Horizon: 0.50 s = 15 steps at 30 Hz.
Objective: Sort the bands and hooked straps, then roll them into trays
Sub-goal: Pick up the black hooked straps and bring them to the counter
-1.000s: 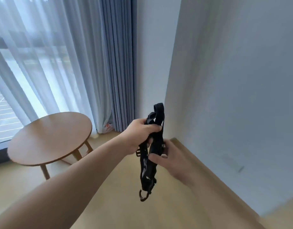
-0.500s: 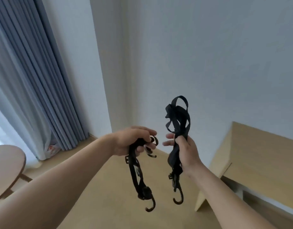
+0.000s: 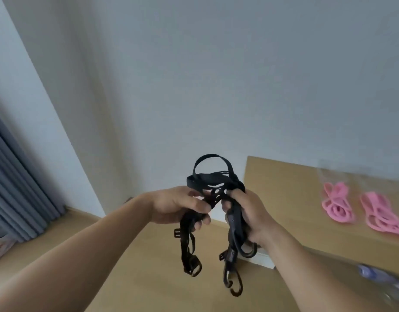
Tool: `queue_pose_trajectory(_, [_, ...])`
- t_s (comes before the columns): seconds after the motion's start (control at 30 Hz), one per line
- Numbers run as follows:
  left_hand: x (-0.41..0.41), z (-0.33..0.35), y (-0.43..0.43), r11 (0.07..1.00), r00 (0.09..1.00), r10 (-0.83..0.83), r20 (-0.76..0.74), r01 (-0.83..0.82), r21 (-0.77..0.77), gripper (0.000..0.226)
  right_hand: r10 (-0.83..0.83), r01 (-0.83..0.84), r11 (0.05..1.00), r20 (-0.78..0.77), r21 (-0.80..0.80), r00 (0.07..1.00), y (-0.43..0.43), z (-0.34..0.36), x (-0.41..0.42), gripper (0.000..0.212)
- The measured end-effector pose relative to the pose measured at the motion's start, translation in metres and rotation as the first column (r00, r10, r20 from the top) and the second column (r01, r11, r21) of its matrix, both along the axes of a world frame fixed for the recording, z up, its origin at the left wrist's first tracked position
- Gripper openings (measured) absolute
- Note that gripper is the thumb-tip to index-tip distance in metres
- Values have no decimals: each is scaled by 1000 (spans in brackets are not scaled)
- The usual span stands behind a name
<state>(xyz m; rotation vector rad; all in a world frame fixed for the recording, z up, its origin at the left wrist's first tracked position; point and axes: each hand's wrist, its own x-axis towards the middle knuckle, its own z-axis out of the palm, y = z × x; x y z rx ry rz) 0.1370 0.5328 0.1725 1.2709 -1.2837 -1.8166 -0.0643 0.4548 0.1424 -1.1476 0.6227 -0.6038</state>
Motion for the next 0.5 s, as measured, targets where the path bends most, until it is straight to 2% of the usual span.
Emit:
queue_pose_trajectory(0.07, [-22,-12,-16,995,991,-99,95,97,24,49,-78,76,996,48,48,996,-18,8,-28,11])
queue_pose_trajectory(0.13, [-47,-25,-31,982,956,-186,225,178,57,51,-152,144,985,88,91,984,-34,15,-59,11])
queue_pose_trajectory(0.2, [-75,-39,-45,980,929,-199,312,192,53,39,-249,234,964,119,126,961,-50,19,-95,12])
queue_pose_trajectory(0.23, [-89,-45,-53,987,934,-155,321,158,16,27,-305,291,948,107,131,946,-58,20,-115,10])
queue_pose_trajectory(0.27, [-104,-49,-61,995,956,-79,281,95,-41,15,-362,351,927,76,131,929,-65,20,-134,10])
queue_pose_trajectory(0.33, [-134,-50,-82,982,987,150,53,-143,-121,13,-470,467,876,-5,123,883,-76,16,-172,15])
queue_pose_trajectory(0.4, [-168,-40,-107,922,924,349,-154,-368,-120,25,-551,558,827,-90,67,829,-80,8,-201,15])
queue_pose_trajectory(0.43, [-188,-34,-118,902,896,390,-212,-418,-110,29,-578,584,811,-129,18,806,-80,4,-212,14])
queue_pose_trajectory(0.5, [-229,-24,-138,912,891,368,-267,-401,-82,30,-607,601,794,-170,-88,776,-76,-4,-226,16])
